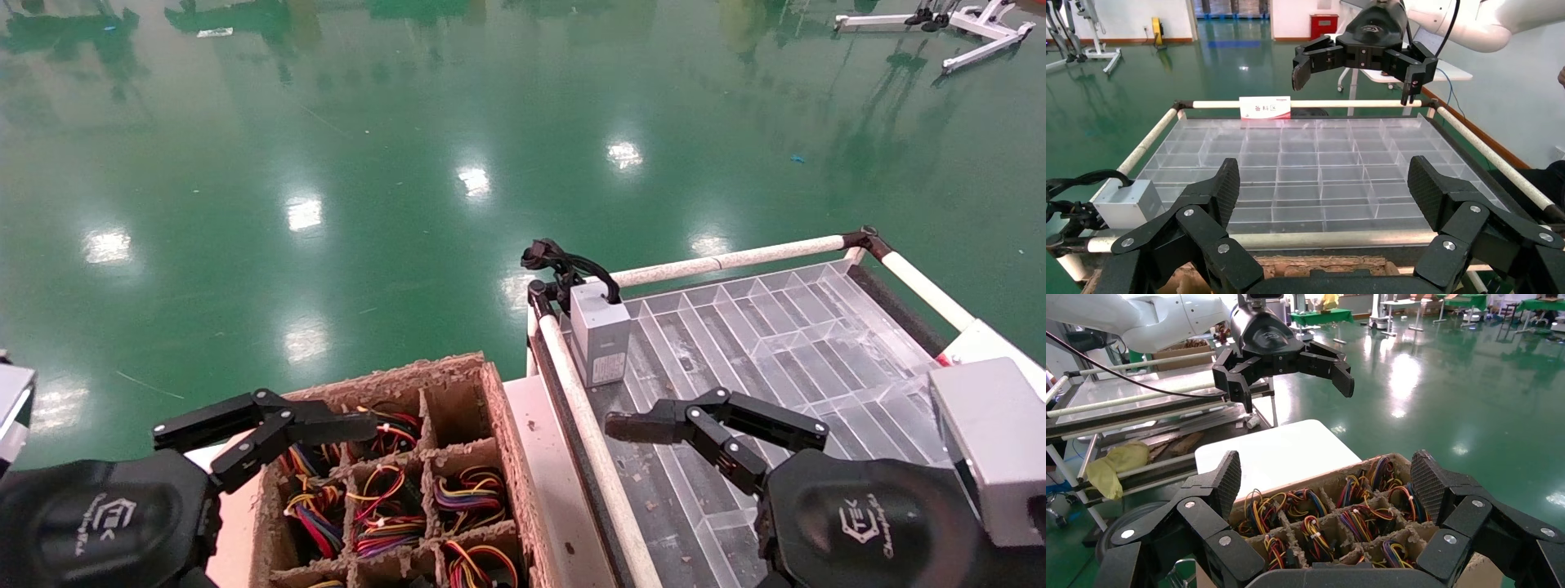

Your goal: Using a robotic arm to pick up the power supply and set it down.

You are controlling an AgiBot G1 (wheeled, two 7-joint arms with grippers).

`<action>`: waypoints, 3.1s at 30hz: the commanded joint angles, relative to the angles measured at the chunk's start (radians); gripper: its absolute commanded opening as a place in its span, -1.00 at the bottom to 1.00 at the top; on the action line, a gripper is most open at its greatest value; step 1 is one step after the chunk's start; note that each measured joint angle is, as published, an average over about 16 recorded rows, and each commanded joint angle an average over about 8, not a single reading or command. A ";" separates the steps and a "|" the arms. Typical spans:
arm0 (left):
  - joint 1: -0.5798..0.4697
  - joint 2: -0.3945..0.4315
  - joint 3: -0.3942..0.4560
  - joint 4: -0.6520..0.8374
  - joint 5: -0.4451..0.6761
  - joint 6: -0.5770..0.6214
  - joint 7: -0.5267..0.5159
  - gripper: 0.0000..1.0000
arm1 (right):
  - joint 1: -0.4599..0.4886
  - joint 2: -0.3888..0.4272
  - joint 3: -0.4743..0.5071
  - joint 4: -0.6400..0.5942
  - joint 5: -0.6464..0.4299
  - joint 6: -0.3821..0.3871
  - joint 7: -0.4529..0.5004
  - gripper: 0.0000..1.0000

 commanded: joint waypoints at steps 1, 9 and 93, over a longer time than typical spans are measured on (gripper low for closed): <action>0.000 0.000 0.000 0.000 0.000 0.000 0.000 -1.00 | 0.000 0.000 0.000 0.000 0.000 0.000 0.000 1.00; 0.000 0.000 0.000 0.000 0.000 0.000 0.000 -1.00 | 0.000 0.000 0.000 0.000 -0.001 0.000 0.000 1.00; -0.001 -0.001 0.003 0.001 -0.002 -0.001 0.002 1.00 | 0.450 -0.583 -0.468 -0.278 -0.959 0.205 -0.100 -1.00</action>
